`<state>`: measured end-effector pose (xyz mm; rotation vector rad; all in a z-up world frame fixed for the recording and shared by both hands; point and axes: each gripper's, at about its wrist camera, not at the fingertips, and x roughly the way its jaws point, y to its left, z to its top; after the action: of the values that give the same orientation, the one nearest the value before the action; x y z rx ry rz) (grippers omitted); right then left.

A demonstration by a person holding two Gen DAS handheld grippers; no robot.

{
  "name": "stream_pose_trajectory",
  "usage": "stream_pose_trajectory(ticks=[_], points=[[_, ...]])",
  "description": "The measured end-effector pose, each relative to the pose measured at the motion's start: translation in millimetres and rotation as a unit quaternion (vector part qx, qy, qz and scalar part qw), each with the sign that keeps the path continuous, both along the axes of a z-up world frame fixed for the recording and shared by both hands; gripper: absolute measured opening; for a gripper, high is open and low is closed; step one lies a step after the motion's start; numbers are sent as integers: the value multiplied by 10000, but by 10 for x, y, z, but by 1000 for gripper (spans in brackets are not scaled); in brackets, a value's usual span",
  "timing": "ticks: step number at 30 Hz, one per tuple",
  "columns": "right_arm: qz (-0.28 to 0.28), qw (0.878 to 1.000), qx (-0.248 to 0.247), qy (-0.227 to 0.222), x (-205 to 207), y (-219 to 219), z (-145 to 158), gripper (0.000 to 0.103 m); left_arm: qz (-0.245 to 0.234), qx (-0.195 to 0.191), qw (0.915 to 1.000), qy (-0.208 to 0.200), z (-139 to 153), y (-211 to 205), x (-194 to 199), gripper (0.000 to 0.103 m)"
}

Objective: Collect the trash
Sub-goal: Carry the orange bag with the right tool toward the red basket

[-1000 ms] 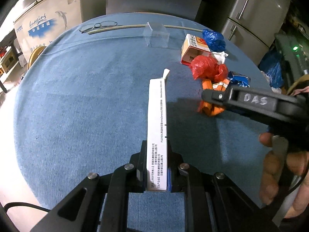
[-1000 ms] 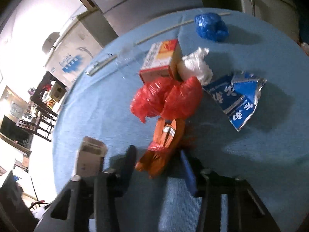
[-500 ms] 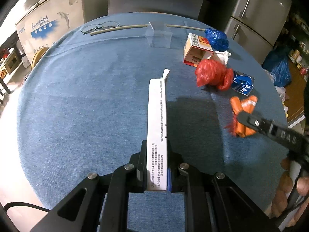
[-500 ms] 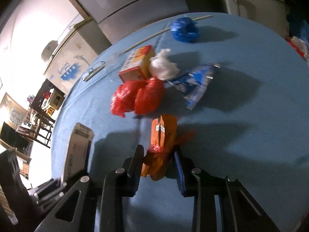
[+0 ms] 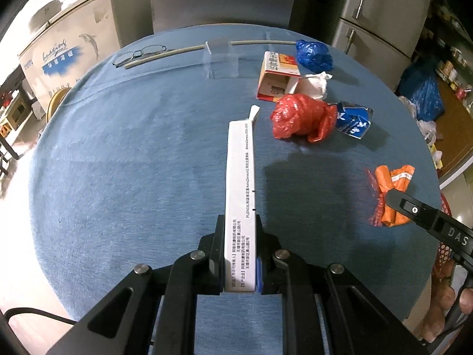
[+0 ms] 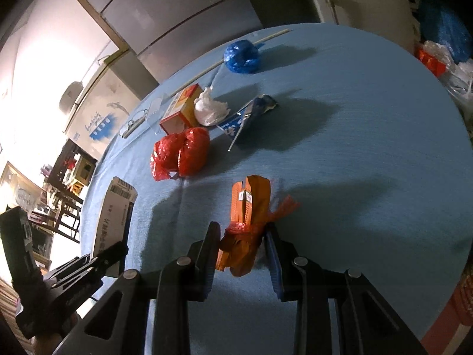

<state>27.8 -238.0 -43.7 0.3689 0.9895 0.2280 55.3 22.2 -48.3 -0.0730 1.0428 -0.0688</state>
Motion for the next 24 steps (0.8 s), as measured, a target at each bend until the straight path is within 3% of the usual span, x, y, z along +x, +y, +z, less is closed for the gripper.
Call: stream_pose_trajectory(ticks=[24], points=[[-797,9963,228,-234,-528,-829,179,33,-735,281,9967,-222,207,-682,-104,15]])
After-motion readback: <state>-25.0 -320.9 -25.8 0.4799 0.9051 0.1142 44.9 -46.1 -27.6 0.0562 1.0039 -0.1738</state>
